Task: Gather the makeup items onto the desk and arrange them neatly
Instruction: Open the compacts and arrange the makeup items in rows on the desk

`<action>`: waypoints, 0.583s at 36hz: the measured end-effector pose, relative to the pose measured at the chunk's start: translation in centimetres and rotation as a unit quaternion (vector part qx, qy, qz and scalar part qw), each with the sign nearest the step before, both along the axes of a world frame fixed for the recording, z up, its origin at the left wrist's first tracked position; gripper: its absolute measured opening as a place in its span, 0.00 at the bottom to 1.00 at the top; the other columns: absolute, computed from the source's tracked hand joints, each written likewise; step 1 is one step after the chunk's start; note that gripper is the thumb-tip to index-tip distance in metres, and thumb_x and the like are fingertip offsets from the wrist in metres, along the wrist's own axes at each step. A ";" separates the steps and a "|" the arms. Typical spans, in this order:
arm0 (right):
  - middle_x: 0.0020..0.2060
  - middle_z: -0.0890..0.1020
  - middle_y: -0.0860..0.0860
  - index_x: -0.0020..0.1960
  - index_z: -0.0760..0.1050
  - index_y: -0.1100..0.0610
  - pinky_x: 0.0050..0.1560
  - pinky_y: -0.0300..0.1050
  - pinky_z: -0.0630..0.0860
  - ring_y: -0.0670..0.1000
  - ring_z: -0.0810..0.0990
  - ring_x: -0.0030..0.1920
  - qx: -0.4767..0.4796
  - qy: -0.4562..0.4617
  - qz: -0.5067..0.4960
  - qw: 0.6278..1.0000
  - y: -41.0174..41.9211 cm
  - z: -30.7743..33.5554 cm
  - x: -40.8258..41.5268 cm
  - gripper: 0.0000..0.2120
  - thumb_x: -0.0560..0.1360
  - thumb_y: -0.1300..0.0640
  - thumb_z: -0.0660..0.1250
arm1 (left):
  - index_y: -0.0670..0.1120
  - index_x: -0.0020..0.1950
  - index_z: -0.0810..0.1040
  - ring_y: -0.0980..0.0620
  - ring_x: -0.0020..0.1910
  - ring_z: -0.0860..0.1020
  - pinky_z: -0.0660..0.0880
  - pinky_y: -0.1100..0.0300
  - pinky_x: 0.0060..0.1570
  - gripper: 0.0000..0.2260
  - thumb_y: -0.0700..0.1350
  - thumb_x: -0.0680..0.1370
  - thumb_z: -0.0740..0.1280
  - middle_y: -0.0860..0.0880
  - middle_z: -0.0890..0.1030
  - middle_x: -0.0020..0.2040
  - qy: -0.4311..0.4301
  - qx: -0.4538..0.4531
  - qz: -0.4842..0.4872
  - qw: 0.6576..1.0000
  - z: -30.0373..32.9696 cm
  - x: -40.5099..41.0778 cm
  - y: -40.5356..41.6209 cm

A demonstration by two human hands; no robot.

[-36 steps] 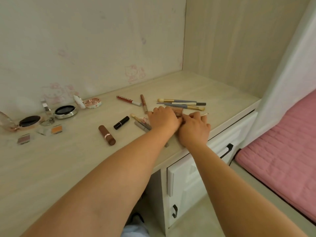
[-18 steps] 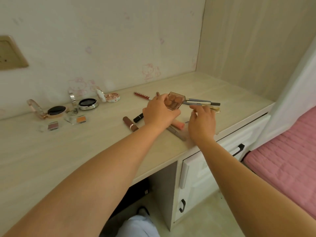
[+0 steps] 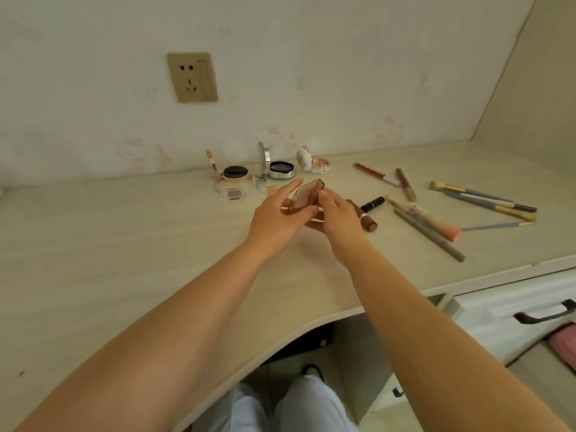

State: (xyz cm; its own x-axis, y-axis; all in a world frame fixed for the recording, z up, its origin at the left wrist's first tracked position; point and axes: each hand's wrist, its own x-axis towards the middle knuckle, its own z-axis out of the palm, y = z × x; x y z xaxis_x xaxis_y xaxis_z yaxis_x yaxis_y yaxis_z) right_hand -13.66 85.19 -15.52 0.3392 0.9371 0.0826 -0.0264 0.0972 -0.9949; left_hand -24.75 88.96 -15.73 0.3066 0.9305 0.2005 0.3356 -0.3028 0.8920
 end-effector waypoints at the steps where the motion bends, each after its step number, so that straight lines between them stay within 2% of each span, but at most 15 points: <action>1: 0.49 0.83 0.55 0.56 0.77 0.55 0.52 0.47 0.79 0.52 0.82 0.51 -0.002 0.010 0.022 1.000 0.3 -0.3 -1.1 0.16 0.81 0.59 0.51 | 0.66 0.66 0.68 0.61 0.51 0.75 0.68 0.69 0.47 0.25 0.54 0.71 0.70 0.56 0.77 0.53 -0.008 -0.006 0.010 1.000 -0.4 -1.0 0.2; 3: 0.51 0.83 0.54 0.61 0.75 0.55 0.52 0.46 0.79 0.52 0.82 0.52 0.000 0.013 0.057 0.998 0.8 -1.1 -3.0 0.16 0.80 0.60 0.51 | 0.65 0.66 0.68 0.59 0.53 0.75 0.67 0.71 0.47 0.24 0.52 0.72 0.69 0.53 0.77 0.57 -0.018 -0.019 0.031 0.999 -1.3 -2.7 0.4; 4: 0.52 0.82 0.53 0.62 0.74 0.55 0.50 0.42 0.78 0.51 0.81 0.52 0.006 -0.001 0.060 0.998 1.0 -1.6 -3.8 0.16 0.80 0.60 0.52 | 0.65 0.66 0.69 0.60 0.52 0.76 0.67 0.72 0.46 0.23 0.51 0.73 0.69 0.52 0.77 0.58 -0.021 -0.021 0.039 0.999 -1.7 -3.4 0.5; 7: 0.51 0.82 0.51 0.62 0.75 0.55 0.39 0.30 0.75 0.49 0.81 0.50 0.036 -0.071 0.026 0.996 1.7 -2.3 -5.2 0.17 0.78 0.61 0.54 | 0.63 0.65 0.71 0.61 0.49 0.78 0.70 0.73 0.46 0.22 0.49 0.73 0.69 0.51 0.78 0.56 -0.035 -0.014 0.049 0.998 -2.3 -4.7 0.9; 8: 0.50 0.82 0.51 0.62 0.75 0.54 0.39 0.31 0.75 0.50 0.81 0.50 0.042 -0.082 0.017 0.996 1.9 -2.3 -5.2 0.17 0.78 0.61 0.54 | 0.62 0.65 0.72 0.61 0.49 0.78 0.70 0.72 0.45 0.22 0.49 0.73 0.69 0.51 0.78 0.56 -0.037 -0.013 0.046 0.998 -2.2 -4.9 0.9; 11: 0.48 0.83 0.54 0.62 0.75 0.54 0.48 0.46 0.80 0.54 0.82 0.50 0.026 -0.056 0.019 0.998 1.7 -2.5 -5.0 0.17 0.77 0.62 0.55 | 0.64 0.64 0.72 0.61 0.49 0.78 0.73 0.68 0.48 0.22 0.50 0.72 0.69 0.52 0.77 0.55 -0.029 -0.012 0.030 0.999 -2.3 -4.9 0.8; 13: 0.47 0.84 0.54 0.62 0.76 0.54 0.52 0.52 0.80 0.54 0.83 0.49 0.020 -0.051 0.016 0.998 1.5 -2.6 -4.9 0.18 0.77 0.62 0.55 | 0.65 0.64 0.72 0.60 0.49 0.78 0.74 0.65 0.51 0.21 0.51 0.72 0.69 0.52 0.77 0.55 -0.023 -0.011 0.029 0.999 -2.5 -4.9 0.6; 15: 0.46 0.84 0.54 0.61 0.76 0.53 0.52 0.53 0.80 0.54 0.83 0.49 0.020 -0.060 0.010 0.998 1.3 -2.6 -4.8 0.18 0.76 0.62 0.55 | 0.66 0.63 0.71 0.60 0.49 0.77 0.73 0.65 0.51 0.21 0.52 0.72 0.69 0.52 0.77 0.55 -0.019 -0.011 0.029 0.999 -2.5 -4.9 0.5; 18: 0.47 0.83 0.56 0.59 0.78 0.52 0.52 0.54 0.80 0.55 0.83 0.49 0.022 -0.059 0.013 0.998 1.2 -2.4 -5.0 0.19 0.76 0.63 0.54 | 0.68 0.60 0.71 0.64 0.48 0.76 0.69 0.71 0.45 0.20 0.53 0.71 0.69 0.53 0.76 0.54 -0.015 -0.015 0.031 0.999 -2.4 -5.0 0.4; 21: 0.46 0.84 0.56 0.53 0.80 0.50 0.51 0.52 0.80 0.53 0.83 0.48 0.028 -0.055 0.018 0.998 1.0 -2.4 -5.0 0.19 0.75 0.65 0.54 | 0.68 0.59 0.71 0.64 0.48 0.75 0.69 0.69 0.45 0.19 0.54 0.71 0.70 0.53 0.75 0.54 -0.015 -0.015 0.034 0.999 -2.4 -5.0 0.3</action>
State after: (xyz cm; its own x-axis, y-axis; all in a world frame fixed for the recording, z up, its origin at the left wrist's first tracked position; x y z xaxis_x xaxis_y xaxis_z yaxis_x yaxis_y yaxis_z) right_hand -18.69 86.20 -17.94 0.2919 0.9411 0.1707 0.0792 0.1541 -0.9849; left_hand -29.71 89.27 -18.13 0.2365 0.9547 0.1804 0.3281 -0.2532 0.9101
